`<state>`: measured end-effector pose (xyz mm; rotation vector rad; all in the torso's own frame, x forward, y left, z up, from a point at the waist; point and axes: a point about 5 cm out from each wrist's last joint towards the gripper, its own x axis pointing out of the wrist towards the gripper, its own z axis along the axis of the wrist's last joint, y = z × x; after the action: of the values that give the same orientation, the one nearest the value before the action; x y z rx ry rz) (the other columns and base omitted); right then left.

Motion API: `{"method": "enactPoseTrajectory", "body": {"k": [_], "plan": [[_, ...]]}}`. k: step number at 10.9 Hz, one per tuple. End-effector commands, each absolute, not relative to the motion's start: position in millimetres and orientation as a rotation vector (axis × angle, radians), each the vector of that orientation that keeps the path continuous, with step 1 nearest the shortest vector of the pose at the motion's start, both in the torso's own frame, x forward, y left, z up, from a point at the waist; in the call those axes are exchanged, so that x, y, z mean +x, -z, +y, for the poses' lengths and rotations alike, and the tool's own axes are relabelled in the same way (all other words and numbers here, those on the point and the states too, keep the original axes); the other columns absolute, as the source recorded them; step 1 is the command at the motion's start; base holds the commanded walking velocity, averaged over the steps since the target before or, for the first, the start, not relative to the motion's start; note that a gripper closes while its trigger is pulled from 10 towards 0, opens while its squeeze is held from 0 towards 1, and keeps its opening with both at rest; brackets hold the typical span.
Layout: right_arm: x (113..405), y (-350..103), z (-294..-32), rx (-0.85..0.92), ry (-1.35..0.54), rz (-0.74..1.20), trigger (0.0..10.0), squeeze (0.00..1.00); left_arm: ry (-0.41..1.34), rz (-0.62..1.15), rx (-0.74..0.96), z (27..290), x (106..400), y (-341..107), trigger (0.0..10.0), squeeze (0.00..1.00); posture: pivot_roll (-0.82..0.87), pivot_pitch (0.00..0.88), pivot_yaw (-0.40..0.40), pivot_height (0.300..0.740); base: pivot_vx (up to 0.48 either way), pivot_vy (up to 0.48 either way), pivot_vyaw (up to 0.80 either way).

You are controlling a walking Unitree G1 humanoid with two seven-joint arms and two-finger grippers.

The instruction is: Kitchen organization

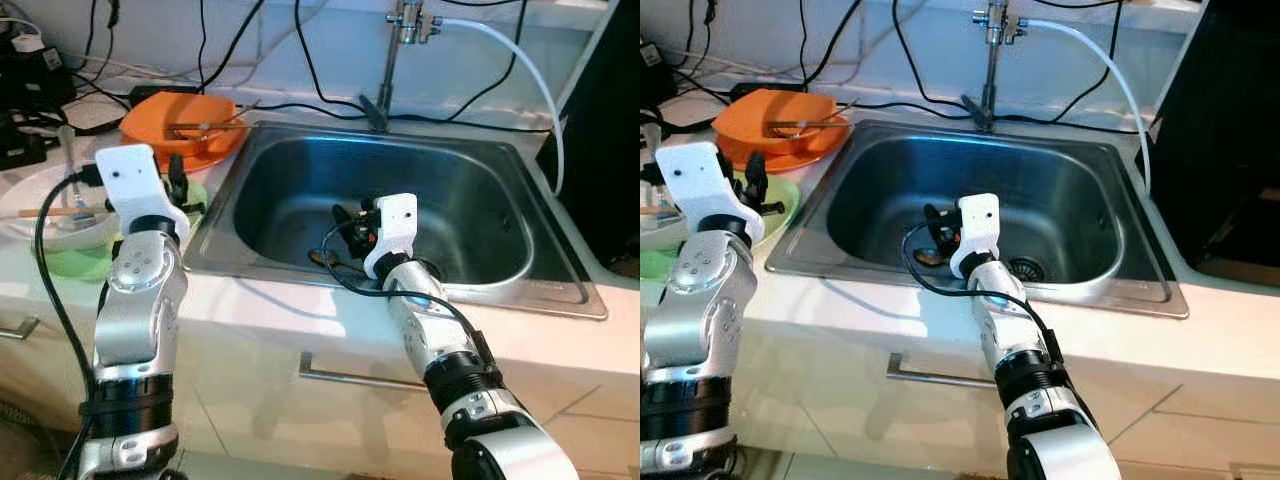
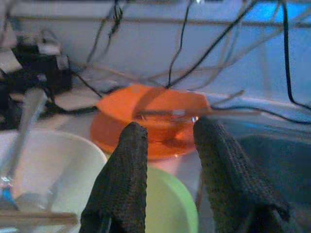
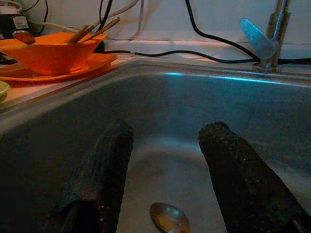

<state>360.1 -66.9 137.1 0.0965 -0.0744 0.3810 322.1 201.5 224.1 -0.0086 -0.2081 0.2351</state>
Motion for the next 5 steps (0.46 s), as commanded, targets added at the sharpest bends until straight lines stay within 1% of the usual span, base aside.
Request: {"method": "enactPoseTrajectory", "body": {"k": [1, 3, 5], "plan": [[360, -136, -71, 0.107, -0.366, -0.071, 10.0, 0.0, -0.277, -0.218, 0.011, 211, 313, -226, 10.0, 0.0, 0.23, 0.029, -0.005, 0.74, 0.0, 0.0, 0.0], [360, -136, -70, 0.109, -0.372, -0.068, 10.0, 0.0, -0.339, -0.247, 0.082, 221, 295, -221, 10.0, 0.0, 0.24, 0.032, -0.014, 0.74, 0.0, 0.0, 0.0], [360, -135, -68, 0.109, -0.382, -0.062, 10.0, 0.0, -0.434, -0.283, 0.092, 232, 285, -223, 10.0, 0.0, 0.25, 0.033, -0.022, 0.74, 0.0, 0.0, 0.0]]}}
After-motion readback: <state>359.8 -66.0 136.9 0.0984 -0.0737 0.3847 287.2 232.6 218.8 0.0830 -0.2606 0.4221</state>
